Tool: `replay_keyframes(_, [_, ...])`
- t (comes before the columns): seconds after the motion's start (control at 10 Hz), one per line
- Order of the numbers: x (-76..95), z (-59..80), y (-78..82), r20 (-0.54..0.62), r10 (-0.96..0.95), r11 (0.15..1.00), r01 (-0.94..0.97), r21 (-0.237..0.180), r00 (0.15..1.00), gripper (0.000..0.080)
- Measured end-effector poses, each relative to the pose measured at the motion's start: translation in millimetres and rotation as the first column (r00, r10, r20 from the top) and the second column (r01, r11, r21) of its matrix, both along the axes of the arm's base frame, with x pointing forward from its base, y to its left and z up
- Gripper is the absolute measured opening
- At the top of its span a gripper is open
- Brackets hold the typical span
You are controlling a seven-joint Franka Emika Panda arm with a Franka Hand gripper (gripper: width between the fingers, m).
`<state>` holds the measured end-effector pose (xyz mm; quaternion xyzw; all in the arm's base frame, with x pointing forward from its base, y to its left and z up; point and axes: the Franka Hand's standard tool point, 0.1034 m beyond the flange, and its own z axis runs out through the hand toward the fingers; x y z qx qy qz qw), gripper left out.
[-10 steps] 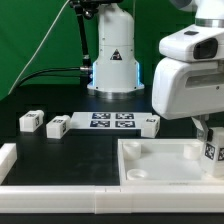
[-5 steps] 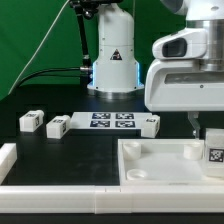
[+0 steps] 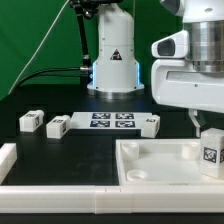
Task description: Assemble one leg
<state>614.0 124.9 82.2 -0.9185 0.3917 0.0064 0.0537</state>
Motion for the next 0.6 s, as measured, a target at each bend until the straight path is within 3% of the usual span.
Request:
replay_keyframes(0.3, [-0.2,-0.4,3.0,-0.026,-0.168,0.986,0.168,0.004,0.985,0.0295])
replay_keyframes(0.4, [-0.2,-0.4,3.0,-0.023,-0.141,0.990,0.141,0.004,0.990,0.0383])
replay_keyframes(0.5, [-0.3,-0.4,3.1,-0.018,-0.095,0.996,0.095,0.004,0.995,0.0535])
replay_keyframes(0.6, [-0.3,0.0,3.7,-0.011,-0.020,1.000,0.020,0.000,1.000,0.0614])
